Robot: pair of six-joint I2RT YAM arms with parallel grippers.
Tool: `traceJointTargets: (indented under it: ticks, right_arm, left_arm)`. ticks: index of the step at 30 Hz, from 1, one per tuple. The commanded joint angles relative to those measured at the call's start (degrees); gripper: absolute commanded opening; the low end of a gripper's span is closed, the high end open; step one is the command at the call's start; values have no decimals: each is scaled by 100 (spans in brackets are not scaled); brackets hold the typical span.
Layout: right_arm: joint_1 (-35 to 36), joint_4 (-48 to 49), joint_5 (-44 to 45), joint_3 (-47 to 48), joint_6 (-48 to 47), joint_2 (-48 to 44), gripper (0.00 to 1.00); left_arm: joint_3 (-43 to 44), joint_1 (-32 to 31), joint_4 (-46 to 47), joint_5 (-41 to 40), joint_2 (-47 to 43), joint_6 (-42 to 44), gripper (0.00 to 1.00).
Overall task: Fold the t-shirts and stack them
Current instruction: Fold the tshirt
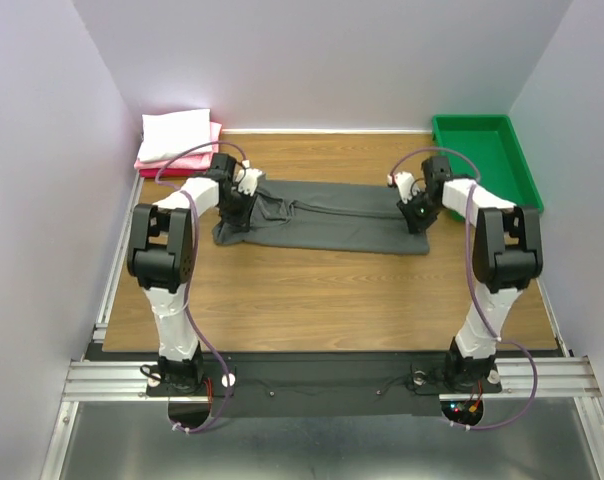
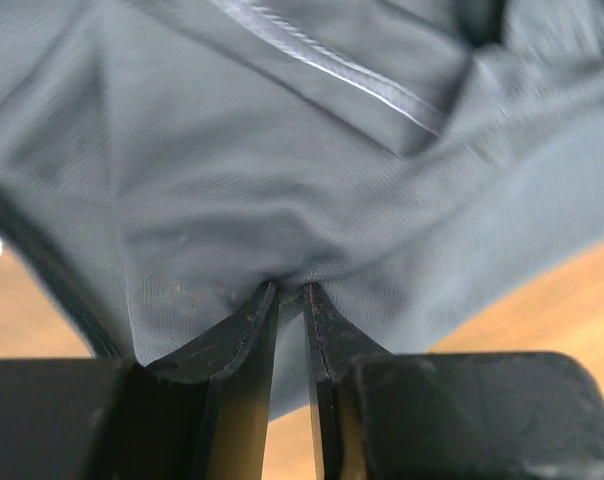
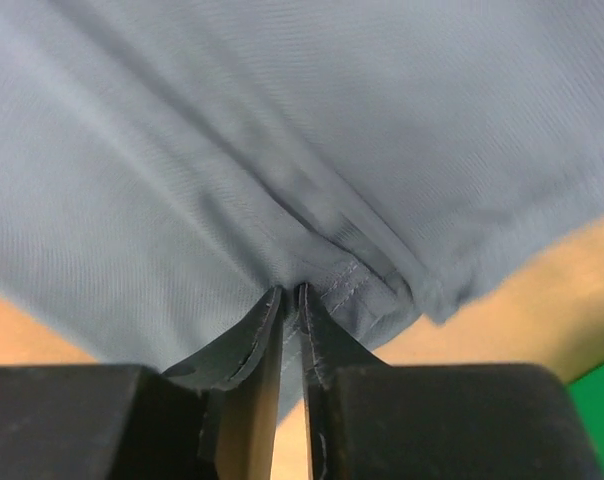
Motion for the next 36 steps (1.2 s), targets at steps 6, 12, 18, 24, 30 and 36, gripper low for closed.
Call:
traceJointTargets:
  ticks: [6,12,18,24,30,36]
  right_arm:
    - [787,-1751,-1333,-1517,-410,-1541,17]
    - [612,-1692,-1407,-33,-33,-1342,18]
    - [550,-1041,-827,602,310,-261,18]
    - [550,-856,-642,620,451,285,16]
    - [707,-795,-905,-232,530,102,12]
    - [1568,-733,-1432,-1331,925,-250,11]
  left_arm:
    - [3708,-22,-683,-161,2114,457,30]
    - [4728,-22,-747,164,2118,18,32]
    - [2660,-162,272,490,711,-439,33]
    - [1973,-514,598,305,613,-773,32]
    - [2393,-567,608,262,1158,-976,29]
    - [3201,-575,265,147,2010,-809,27]
